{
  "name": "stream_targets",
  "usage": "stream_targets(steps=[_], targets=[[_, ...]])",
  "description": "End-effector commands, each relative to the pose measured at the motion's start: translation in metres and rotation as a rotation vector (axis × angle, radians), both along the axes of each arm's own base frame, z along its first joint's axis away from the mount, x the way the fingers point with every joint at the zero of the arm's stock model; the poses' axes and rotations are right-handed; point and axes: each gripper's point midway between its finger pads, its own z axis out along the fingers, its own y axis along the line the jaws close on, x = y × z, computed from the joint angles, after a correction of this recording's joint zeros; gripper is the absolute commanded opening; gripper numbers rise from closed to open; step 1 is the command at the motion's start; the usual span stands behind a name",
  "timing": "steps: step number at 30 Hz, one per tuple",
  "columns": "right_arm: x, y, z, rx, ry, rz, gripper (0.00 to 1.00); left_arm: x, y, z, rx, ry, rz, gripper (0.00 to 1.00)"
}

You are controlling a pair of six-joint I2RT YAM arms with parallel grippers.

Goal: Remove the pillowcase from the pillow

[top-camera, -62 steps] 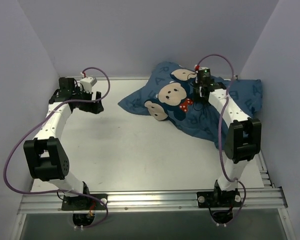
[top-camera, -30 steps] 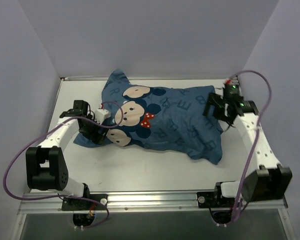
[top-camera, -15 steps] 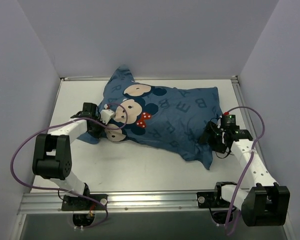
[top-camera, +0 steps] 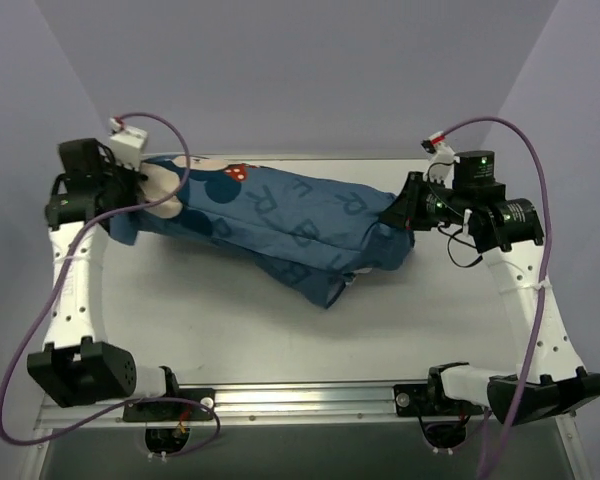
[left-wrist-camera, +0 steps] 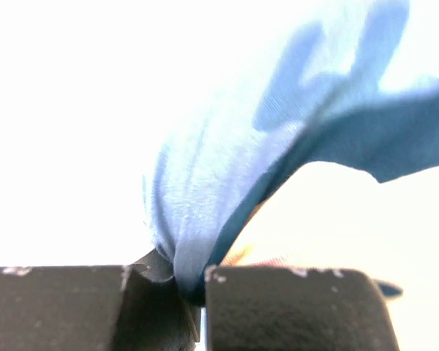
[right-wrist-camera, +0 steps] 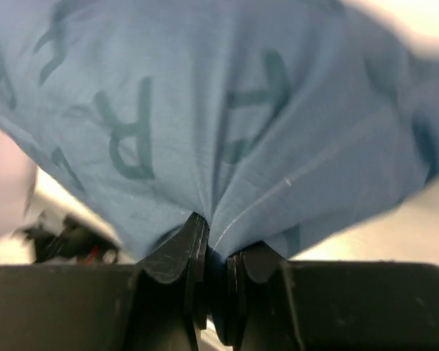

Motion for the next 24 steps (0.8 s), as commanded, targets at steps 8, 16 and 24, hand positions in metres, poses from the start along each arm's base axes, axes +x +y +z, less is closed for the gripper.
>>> stream_targets(steps=[8,16,24], targets=[[-0.085,0.09,0.074,0.413,0.081,0.35,0.0,-0.079,0.033,0.27,0.062,-0.522,0.16,0.02],[0.026,0.107,0.021,0.639,0.141,0.256,0.31,0.044,-0.027,0.193,0.124,-0.267,0.096,0.02],[0.112,0.016,0.062,-0.112,-0.318,0.015,0.99,0.051,-0.061,0.225,0.021,-0.379,0.039,0.02]])
